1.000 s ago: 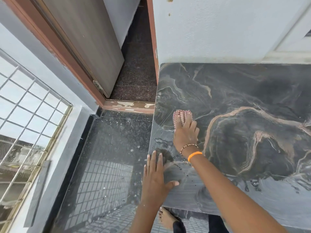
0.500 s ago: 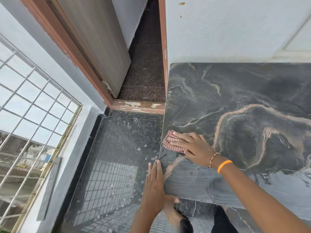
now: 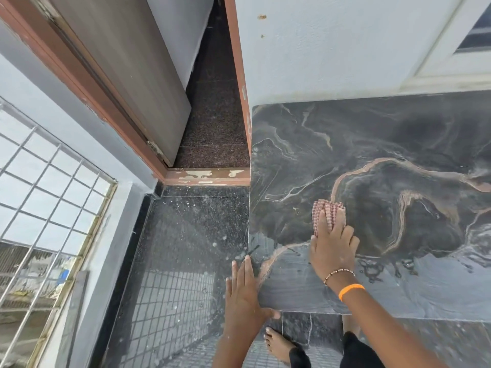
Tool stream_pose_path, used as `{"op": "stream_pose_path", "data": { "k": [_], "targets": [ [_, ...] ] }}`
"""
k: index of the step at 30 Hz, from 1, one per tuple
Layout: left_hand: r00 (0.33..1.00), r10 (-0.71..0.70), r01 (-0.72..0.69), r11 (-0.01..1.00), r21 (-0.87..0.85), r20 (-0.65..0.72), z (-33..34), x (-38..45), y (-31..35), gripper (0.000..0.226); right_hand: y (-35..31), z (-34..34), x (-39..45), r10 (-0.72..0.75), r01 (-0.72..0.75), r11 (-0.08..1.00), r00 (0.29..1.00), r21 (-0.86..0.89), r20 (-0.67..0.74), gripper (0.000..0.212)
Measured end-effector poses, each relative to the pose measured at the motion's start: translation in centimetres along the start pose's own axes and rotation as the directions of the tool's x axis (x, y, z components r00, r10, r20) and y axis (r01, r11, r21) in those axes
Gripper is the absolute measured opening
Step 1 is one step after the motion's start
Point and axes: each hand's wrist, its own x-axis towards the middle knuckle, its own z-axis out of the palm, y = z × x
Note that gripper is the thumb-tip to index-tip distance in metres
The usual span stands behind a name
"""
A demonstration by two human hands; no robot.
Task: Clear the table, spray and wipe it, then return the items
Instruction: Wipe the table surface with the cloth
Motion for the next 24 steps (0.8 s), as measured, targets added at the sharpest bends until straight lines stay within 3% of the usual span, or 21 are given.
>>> {"op": "stream_pose_path", "data": {
  "k": [4, 9, 11, 13, 16, 20, 24],
  "targets": [
    [0.999, 0.009, -0.003, 0.991, 0.135, -0.043, 0.3, -0.3, 0.0, 0.12, -6.3, 0.3, -1.7, -0.346, 0.345, 0.938, 0.936, 0.034, 0.062, 0.058],
    [0.981, -0.11, 0.117, 0.992, 0.035, -0.159, 1.3, -2.0, 0.1, 0.105, -7.1, -0.2, -5.5, -0.719, 0.721, 0.693, 0.692, -0.006, 0.06, 0.059],
    [0.958, -0.179, 0.175, 0.984, -0.037, -0.223, 2.0, -2.9, 0.3, 0.102, -5.0, -0.5, -6.0, -0.773, 0.775, 0.632, 0.631, -0.018, 0.06, 0.062],
    [0.935, -0.23, 0.21, 0.973, -0.099, -0.269, 2.6, -3.6, 0.7, 0.095, -2.7, -0.9, -5.4, -0.753, 0.754, 0.657, 0.656, -0.014, 0.052, 0.067],
    [0.907, -0.277, 0.243, 0.96, -0.141, -0.318, 2.9, -4.3, 1.4, 0.092, 1.0, -1.4, -3.3, -0.644, 0.646, 0.763, 0.762, -0.016, 0.063, 0.066],
    [0.889, -0.275, 0.235, 0.96, -0.152, -0.367, 3.2, -4.8, 1.6, 0.088, 6.8, -2.1, -0.6, -0.415, 0.415, 0.91, 0.91, -0.001, 0.001, 0.059],
    [0.884, -0.261, 0.174, 0.954, -0.244, -0.388, 4.0, -5.0, 2.4, 0.082, 9.1, -1.7, -1.8, -0.204, 0.203, 0.979, 0.979, -0.022, -0.017, 0.059]
  ]
}}
